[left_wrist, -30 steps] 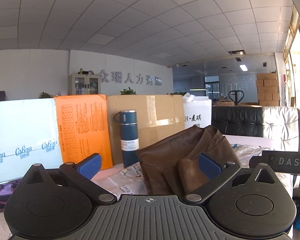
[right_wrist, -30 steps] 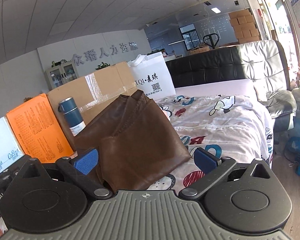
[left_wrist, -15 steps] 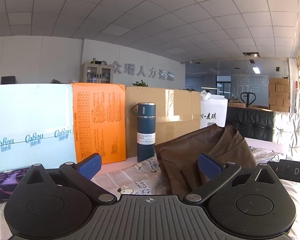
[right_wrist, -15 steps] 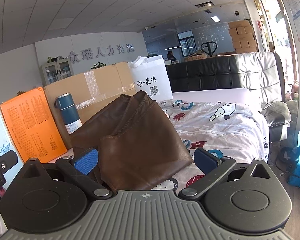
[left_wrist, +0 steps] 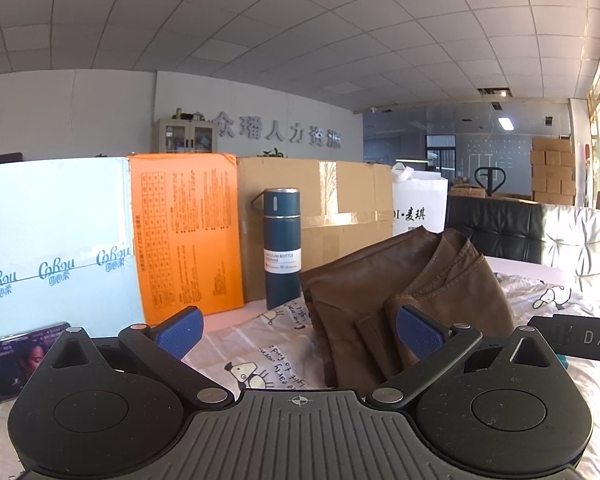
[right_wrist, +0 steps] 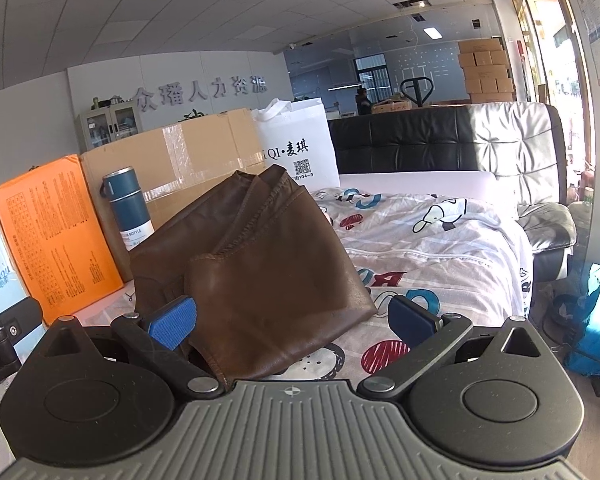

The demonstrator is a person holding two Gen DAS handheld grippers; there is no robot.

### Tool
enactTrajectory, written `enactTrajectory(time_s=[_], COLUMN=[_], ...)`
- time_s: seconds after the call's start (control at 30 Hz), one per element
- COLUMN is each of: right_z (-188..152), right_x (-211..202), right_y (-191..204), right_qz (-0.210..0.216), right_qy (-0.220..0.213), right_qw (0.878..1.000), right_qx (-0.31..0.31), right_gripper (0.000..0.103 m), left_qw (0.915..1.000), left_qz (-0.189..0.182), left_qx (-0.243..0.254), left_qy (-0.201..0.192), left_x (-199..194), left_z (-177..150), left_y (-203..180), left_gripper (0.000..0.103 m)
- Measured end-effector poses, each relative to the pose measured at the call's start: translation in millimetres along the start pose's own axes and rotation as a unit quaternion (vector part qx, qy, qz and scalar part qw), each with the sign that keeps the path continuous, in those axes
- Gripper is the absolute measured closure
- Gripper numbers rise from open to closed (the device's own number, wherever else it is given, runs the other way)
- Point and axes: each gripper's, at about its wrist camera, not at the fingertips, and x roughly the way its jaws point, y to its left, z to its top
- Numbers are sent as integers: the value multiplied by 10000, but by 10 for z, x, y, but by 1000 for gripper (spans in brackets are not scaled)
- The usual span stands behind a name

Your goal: Fold clothes

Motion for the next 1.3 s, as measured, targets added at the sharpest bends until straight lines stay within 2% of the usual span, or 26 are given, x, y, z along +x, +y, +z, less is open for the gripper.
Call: enactTrajectory(time_s=[0.67,1.3], right_z=[-5,-12], right_x=[7,-2], right_y=[177,176], right_qz=[5,36], right_qy=[-62,-34], right_qw=[9996,9996], right_qx=[-280,-285], right_gripper=[0,0], left_qw=[9997,9997], left_qz=[47,123], left_qx=[-179,-100], left_qy=[155,185], left_x=[64,49], left_z=[-20,-22], left_y=[81,64], left_gripper=[0,0])
